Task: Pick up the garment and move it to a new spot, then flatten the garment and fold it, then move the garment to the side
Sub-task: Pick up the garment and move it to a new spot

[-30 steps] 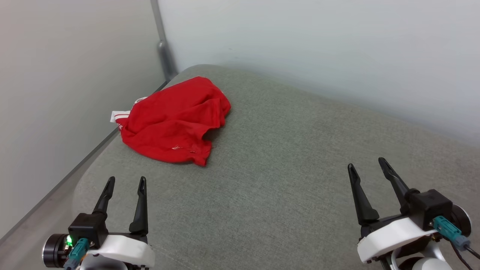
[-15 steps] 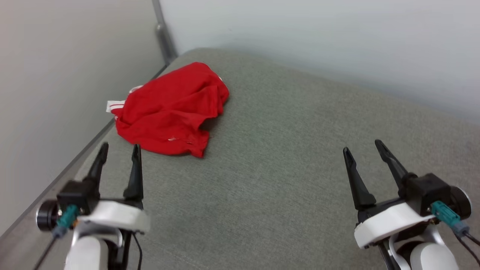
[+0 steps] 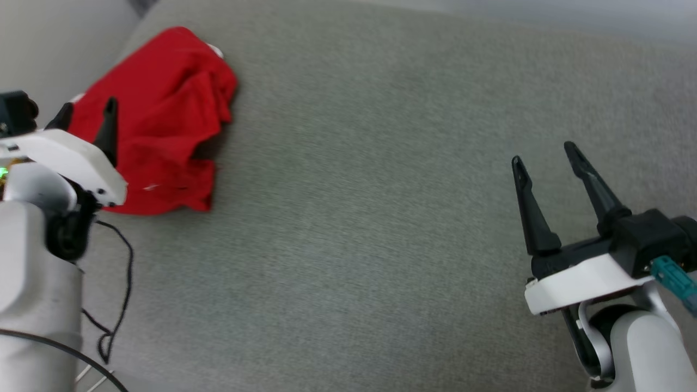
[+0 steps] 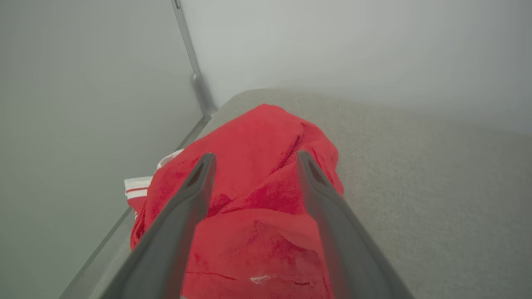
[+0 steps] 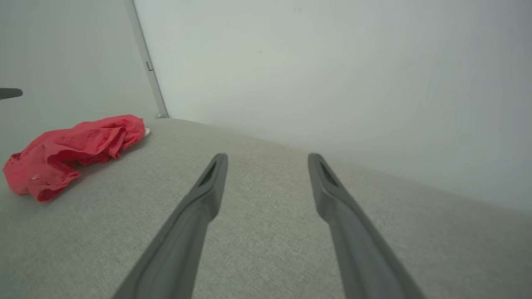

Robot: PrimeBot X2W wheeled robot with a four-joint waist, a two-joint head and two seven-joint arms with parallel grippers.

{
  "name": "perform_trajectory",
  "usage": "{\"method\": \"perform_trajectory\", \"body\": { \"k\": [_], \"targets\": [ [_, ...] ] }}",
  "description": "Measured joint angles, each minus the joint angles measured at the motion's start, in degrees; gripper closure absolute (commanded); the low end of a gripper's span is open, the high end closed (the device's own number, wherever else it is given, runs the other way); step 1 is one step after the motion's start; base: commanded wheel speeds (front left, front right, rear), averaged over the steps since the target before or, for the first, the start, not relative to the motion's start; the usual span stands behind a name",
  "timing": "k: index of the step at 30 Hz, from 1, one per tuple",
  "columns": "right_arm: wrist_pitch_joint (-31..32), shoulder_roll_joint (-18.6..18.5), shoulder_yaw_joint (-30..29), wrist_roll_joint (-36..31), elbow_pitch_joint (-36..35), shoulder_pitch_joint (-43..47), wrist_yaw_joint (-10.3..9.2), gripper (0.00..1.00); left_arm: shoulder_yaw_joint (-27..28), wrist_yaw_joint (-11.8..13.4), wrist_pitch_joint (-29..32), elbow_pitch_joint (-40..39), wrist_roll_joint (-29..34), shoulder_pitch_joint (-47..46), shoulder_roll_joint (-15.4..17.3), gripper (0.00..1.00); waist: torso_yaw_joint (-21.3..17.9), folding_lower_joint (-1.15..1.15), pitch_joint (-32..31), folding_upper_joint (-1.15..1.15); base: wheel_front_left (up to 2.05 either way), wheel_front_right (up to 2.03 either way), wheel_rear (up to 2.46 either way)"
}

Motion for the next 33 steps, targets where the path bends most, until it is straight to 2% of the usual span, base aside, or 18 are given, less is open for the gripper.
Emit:
{"method": "perform_trajectory", "body": {
  "k": [5,8,15,19,20,21,22,27,33],
  "targets": [
    [-1.89,0.14,0.21,-0.05,0.38,-2.53,0.00,0.00,-2.66,0.00,12.21,7.62,-4.70,-5.07,6.84,0.00,-4.22,0.00,5.65,0.00,0.00,0.00,0.00],
    [-3.64,0.32,0.70,0.14,1.16,-3.66,0.00,0.00,-3.11,-0.01,17.31,11.76,-7.57,-6.51,10.13,0.00,-7.10,0.00,8.53,0.00,0.00,0.00,0.00],
    [-5.83,0.52,1.41,0.55,2.64,-5.51,-0.01,0.00,-2.25,-0.04,24.32,19.40,-12.61,-7.44,15.62,0.00,-12.77,-0.01,13.81,0.00,0.00,0.00,0.00],
    [-6.28,0.57,1.00,0.53,3.09,-5.87,0.00,0.00,-1.77,-0.09,26.43,22.08,-13.79,-8.81,17.13,0.00,-14.64,-0.02,15.74,0.00,0.00,0.00,0.00],
    [-6.28,0.56,0.86,0.46,3.21,-5.88,0.00,0.00,-1.59,-0.09,26.79,22.65,-14.18,-9.09,17.28,0.20,-14.90,-0.03,15.99,0.00,0.00,0.00,0.00],
    [-6.28,0.56,0.71,0.46,3.32,-5.88,0.00,0.00,-1.67,-0.09,26.84,22.96,-14.19,-9.27,17.46,0.63,-15.03,-0.03,16.09,0.00,0.00,0.00,0.00],
    [-6.27,0.57,0.56,0.44,3.38,-5.88,0.00,0.00,-1.76,-0.07,26.28,23.10,-14.06,-9.34,17.42,1.00,-15.01,-0.03,16.03,0.00,0.00,0.00,0.00],
    [-5.93,0.63,0.35,0.19,3.80,-5.75,0.00,0.00,-3.28,0.52,20.11,24.15,-12.02,-9.38,16.24,1.00,-14.29,-0.01,14.12,0.00,0.00,0.00,0.00],
    [-5.76,0.66,-0.51,0.36,4.74,-4.11,0.00,0.00,-5.02,1.33,9.02,23.93,-9.06,-10.23,14.52,1.00,-12.86,-0.01,9.11,0.00,0.00,0.00,0.00]
  ]
}}
